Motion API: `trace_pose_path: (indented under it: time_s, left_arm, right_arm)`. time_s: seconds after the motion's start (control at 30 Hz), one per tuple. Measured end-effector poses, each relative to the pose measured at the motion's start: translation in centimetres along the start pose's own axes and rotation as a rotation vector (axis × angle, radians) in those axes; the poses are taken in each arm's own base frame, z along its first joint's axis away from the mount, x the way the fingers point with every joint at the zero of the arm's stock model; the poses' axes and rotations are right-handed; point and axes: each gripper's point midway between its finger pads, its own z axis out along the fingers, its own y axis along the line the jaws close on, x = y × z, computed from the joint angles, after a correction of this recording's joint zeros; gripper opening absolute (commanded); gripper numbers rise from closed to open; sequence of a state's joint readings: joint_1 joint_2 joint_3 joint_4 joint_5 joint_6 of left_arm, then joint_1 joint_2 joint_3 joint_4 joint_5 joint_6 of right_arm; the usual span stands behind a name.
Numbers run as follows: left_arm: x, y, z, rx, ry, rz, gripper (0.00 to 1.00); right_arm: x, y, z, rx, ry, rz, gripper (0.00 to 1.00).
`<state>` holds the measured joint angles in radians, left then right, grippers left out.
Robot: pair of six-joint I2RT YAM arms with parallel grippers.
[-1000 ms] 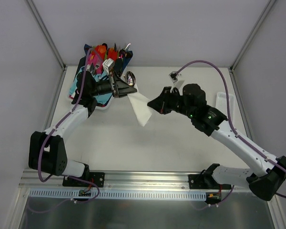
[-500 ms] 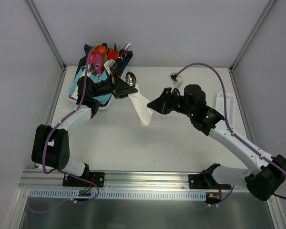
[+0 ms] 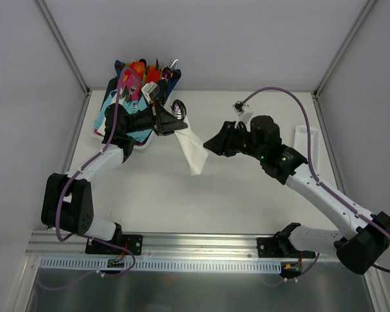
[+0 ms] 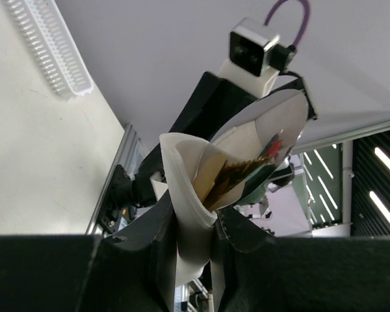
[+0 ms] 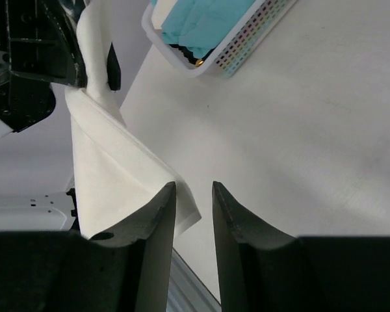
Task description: Place the utensils on the paper napkin and roll it up
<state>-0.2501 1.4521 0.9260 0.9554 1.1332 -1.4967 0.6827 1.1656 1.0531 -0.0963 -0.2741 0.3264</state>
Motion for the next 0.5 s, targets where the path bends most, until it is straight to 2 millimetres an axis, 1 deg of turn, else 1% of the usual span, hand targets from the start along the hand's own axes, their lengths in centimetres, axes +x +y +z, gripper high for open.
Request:
trace_pose_path:
  time_s: [0.1, 0.17, 0.27, 0.37, 0.4, 0.5]
  left_arm:
    - [0.4, 0.2, -0.2, -0.028, 0.001, 0.023, 0.0]
    - [0.4, 0.4, -0.2, -0.057, -0.003, 0.043, 0.0]
    - [-0.1, 0.8, -0.2, -0.098, -0.018, 0.074, 0.0]
    - [-0.5, 1.6, -0.2, -0.146, -0.037, 0.084, 0.0]
    - [-0.6, 1.9, -0.3, -0.163, -0.041, 0.084, 0.0]
    - [-0.8, 2.7, -0.4, -0.204, -0.054, 0.084, 0.0]
  right_arm:
    - [-1.2, 0.0, -1.4, 0.071, -0.026, -0.033, 0.32]
    - [-2.7, 0.8, -2.7, 0.115, -0.065, -0.085, 0.31]
    - [-5.2, 4.5, -4.8, 0.113, -0.128, -0.17, 0.29]
    - [-6.7, 7.7, -6.2, 0.084, -0.17, -0.225, 0.28]
    - [-6.9, 8.7, -6.5, 0.074, -0.178, -0.238, 0.28]
    - [-6.2, 10.4, -5.5, 0.059, -0.147, -0.268, 0.28]
